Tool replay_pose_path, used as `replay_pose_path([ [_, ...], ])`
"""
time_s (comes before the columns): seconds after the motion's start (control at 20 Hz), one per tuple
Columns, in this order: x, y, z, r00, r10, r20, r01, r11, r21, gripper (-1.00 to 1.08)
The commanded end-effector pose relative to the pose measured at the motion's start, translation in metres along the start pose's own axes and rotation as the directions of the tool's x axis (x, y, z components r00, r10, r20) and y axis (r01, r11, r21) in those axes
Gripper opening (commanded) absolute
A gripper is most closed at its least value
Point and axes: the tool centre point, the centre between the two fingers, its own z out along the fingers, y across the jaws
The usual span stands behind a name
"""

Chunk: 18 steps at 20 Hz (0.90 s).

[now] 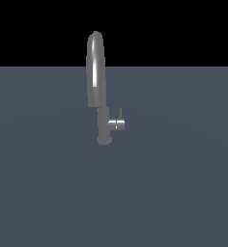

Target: Turn on the faucet by rotating a designated handle.

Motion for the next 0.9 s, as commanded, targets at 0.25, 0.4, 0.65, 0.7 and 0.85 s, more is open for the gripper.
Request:
replay_pose_path([
  [0.25,0.003,0.000,0.000,1.000,0.008,0.008,-0.008,1.000,0.008,-1.00],
  [0.4,0.009,-0.001,0.001,1.000,0.020,0.020,-0.021,1.000,0.020,-1.00],
  [0.65,0.023,-0.001,0.003,0.997,0.053,0.055,-0.056,0.997,0.053,-1.00],
  [0.7,0.027,-0.001,0.004,0.996,0.061,0.064,-0.065,0.996,0.061,-1.00],
  [0.85,0.040,-0.001,0.006,0.991,0.090,0.096,-0.098,0.991,0.089,-1.00],
])
